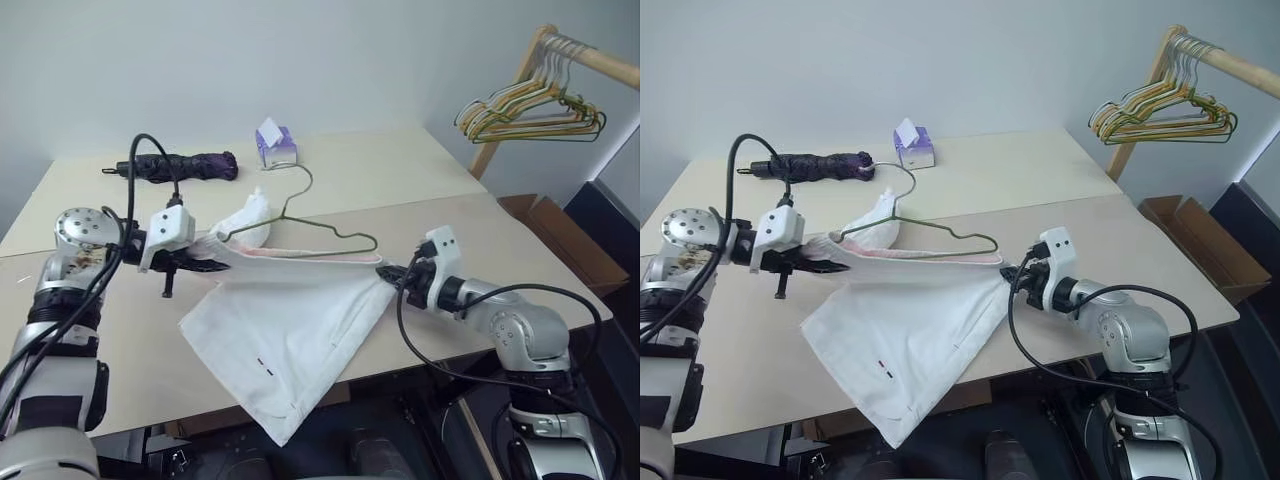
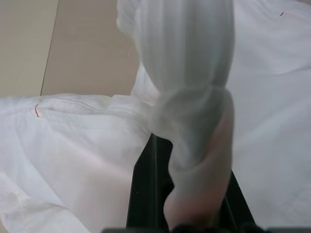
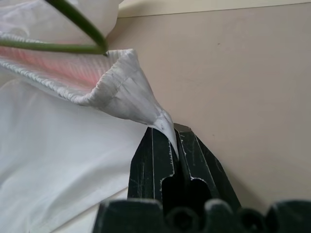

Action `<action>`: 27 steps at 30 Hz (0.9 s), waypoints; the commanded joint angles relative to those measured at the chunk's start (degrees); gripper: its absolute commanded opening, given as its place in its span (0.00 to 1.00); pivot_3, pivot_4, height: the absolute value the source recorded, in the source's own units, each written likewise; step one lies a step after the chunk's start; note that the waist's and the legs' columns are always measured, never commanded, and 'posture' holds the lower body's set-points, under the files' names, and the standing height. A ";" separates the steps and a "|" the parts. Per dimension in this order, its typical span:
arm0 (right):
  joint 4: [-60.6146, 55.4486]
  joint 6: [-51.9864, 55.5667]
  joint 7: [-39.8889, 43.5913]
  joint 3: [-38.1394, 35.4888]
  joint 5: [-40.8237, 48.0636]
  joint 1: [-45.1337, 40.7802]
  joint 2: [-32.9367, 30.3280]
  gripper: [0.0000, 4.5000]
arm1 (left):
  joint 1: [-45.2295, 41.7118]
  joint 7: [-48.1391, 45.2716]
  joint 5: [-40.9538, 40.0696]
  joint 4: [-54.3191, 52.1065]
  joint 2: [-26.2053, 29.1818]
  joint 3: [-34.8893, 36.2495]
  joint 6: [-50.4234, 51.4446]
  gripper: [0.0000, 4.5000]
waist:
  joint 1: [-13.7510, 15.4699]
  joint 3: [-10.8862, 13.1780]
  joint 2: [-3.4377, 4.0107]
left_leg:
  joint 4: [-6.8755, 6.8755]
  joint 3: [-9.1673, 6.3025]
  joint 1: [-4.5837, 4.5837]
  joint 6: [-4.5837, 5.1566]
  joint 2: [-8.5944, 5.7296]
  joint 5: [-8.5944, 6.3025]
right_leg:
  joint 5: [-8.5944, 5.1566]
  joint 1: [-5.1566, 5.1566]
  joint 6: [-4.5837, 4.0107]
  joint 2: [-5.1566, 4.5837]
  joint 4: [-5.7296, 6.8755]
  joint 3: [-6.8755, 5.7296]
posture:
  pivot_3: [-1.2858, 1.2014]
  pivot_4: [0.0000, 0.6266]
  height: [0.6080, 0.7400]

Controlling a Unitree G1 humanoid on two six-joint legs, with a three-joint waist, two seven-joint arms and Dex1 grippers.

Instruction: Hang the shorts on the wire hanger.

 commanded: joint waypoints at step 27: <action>-1.54 -2.74 1.53 -2.23 0.89 -1.63 -8.31 0.00 | 0.79 8.09 14.82 4.01 6.93 -8.84 -10.22 0.00 | 0.20 0.00 0.00 | 0.00 0.00 0.00 0.00 0.00 0.00 | 0.00 0.01 0.00 0.00 -0.02 0.00 | 0.48 0.00 1.00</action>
